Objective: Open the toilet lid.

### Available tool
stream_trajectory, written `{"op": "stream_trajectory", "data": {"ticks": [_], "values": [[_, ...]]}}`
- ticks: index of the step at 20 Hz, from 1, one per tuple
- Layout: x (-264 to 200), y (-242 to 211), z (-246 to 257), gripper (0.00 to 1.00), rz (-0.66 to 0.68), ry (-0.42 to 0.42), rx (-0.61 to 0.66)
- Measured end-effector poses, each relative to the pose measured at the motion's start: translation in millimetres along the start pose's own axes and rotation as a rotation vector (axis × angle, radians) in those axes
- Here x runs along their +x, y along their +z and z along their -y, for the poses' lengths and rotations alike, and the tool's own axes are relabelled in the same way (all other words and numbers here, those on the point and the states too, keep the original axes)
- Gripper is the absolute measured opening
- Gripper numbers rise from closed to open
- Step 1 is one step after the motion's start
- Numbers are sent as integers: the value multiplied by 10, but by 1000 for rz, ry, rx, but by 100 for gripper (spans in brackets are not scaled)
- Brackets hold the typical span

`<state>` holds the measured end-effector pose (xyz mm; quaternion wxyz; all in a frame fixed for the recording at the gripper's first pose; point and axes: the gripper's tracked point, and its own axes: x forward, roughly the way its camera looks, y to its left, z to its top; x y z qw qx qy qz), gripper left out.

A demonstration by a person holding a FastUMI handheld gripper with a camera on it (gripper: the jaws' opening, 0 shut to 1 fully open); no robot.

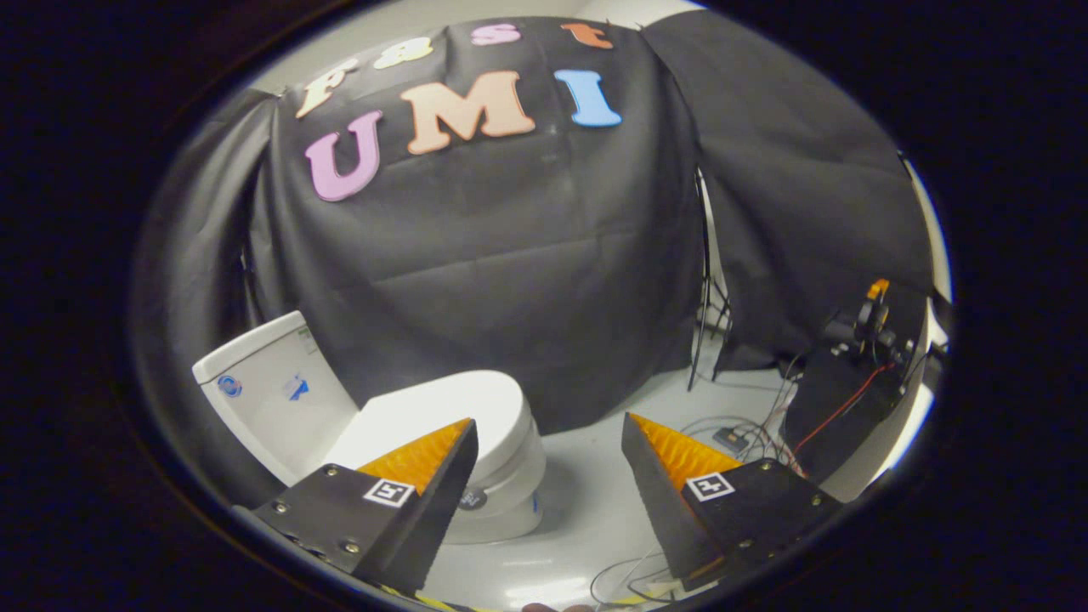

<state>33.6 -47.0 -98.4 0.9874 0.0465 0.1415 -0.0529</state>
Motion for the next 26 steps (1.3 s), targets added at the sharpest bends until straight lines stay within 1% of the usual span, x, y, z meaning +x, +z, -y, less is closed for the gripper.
{"op": "stream_trajectory", "data": {"ticks": [4, 9, 11, 15, 18, 22, 25, 26], "values": [[194, -462, -46, 99, -136, 16, 27], [330, -703, -49, 99, -212, 13, 112], [383, -857, -67, 100, -262, 8, 164], [503, -1205, -208, 97, -374, 29, 337], [585, -1367, -259, 96, -428, 34, 411], [671, -1389, -287, 96, -424, 26, 523], [754, -1436, -535, 96, -423, 49, 695], [806, -1511, -656, 96, -442, 63, 738]]}}
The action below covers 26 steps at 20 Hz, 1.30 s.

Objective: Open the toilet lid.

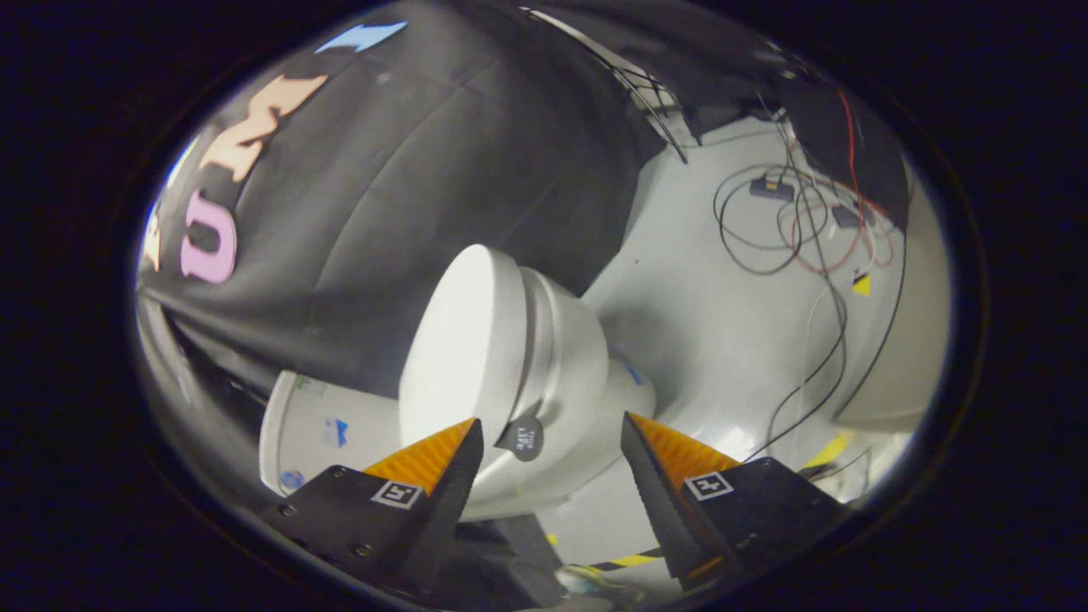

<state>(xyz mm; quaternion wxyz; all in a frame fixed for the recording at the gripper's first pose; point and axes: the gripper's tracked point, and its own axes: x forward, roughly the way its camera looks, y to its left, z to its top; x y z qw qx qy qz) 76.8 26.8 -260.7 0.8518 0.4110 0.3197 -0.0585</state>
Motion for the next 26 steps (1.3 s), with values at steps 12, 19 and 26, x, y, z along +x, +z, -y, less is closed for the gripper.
{"op": "stream_trajectory", "data": {"ticks": [12, 19, 26], "values": [[504, -148, -21, 40, -48, 11, 82], [556, -173, -153, 1, -50, 25, 64], [357, -148, -480, 1, -20, 47, -20]]}}
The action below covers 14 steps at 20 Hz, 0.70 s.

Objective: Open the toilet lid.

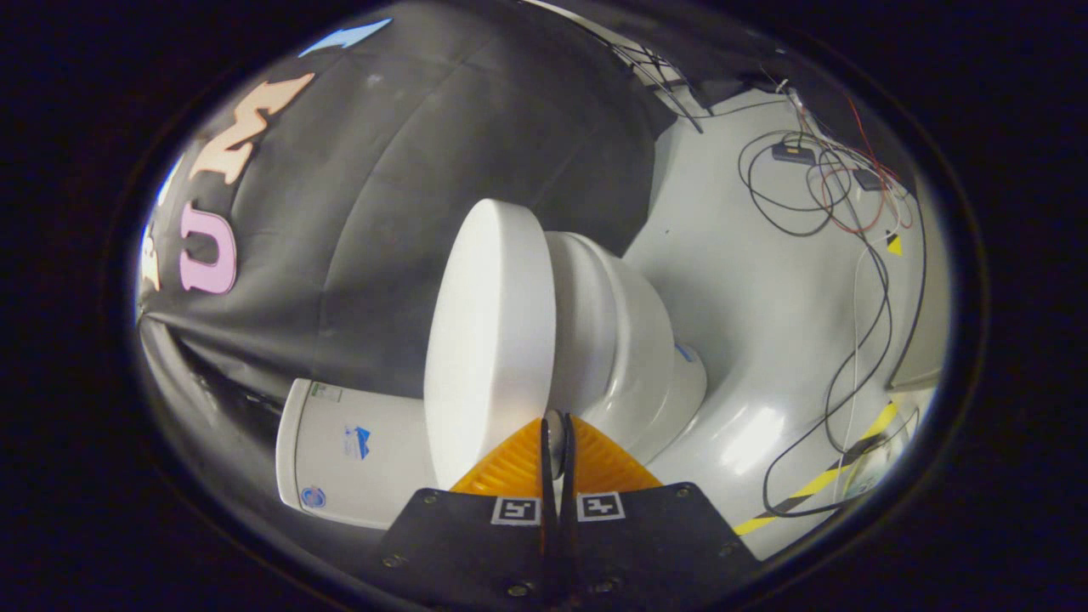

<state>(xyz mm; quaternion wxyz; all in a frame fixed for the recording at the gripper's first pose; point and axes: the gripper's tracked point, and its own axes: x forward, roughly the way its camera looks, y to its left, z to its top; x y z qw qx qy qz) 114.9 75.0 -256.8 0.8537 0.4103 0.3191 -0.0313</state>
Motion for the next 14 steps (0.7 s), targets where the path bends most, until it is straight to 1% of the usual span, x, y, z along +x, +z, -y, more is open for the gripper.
{"op": "stream_trajectory", "data": {"ticks": [3, 7, 11, 14], "values": [[-137, 41, -267, 1, 18, 51, -16], [-311, 57, -587, 1, 60, 63, -145], [-470, 9, -981, 1, 83, 108, -257], [-572, -12, -1107, 1, 96, 103, -343]]}}
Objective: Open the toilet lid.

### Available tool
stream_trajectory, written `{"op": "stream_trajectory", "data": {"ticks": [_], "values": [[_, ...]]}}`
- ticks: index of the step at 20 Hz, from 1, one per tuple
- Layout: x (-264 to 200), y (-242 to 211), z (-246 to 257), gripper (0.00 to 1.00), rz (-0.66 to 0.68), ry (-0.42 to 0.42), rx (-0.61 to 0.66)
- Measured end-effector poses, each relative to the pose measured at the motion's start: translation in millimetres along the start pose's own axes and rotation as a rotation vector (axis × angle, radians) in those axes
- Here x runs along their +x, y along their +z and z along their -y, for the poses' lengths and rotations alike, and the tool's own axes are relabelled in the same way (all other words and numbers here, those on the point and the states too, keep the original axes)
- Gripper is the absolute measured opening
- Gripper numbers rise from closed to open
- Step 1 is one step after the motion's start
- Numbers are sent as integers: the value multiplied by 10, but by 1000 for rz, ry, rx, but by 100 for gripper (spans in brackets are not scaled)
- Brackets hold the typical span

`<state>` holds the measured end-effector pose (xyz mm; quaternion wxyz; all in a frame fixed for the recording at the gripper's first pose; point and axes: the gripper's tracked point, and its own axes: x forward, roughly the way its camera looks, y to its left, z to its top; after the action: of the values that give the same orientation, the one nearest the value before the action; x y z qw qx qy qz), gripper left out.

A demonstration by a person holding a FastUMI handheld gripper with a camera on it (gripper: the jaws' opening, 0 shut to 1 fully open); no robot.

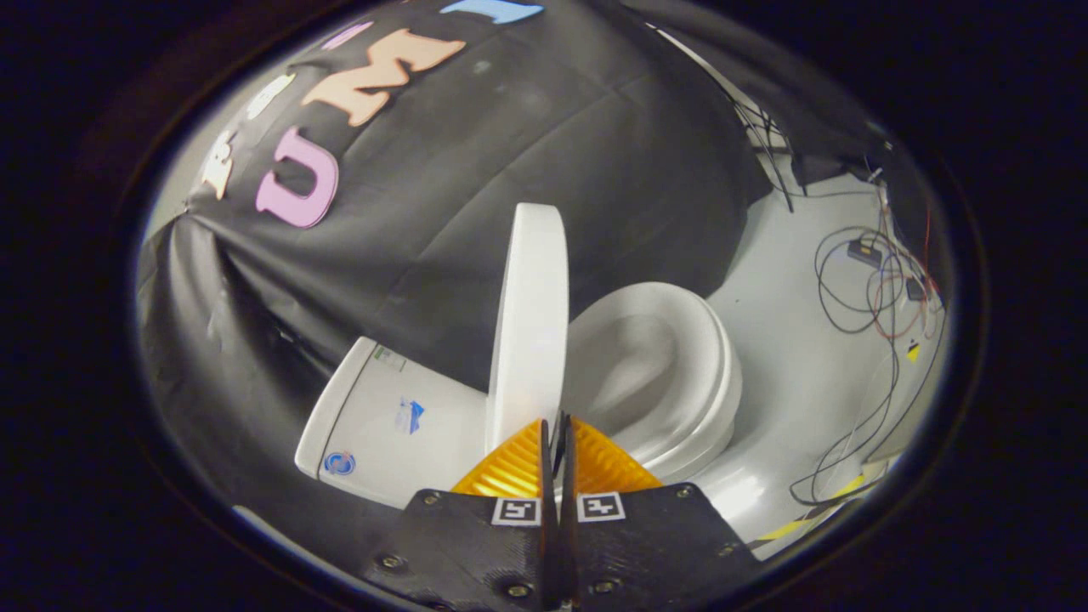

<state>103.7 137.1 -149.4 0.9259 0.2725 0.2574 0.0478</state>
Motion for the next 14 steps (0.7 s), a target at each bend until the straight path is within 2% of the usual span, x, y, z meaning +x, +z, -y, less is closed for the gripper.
{"op": "stream_trajectory", "data": {"ticks": [5, 14], "values": [[-89, 46, -299, 1, 18, 42, -36], [-183, 68, -756, 2, 55, 50, -235]]}}
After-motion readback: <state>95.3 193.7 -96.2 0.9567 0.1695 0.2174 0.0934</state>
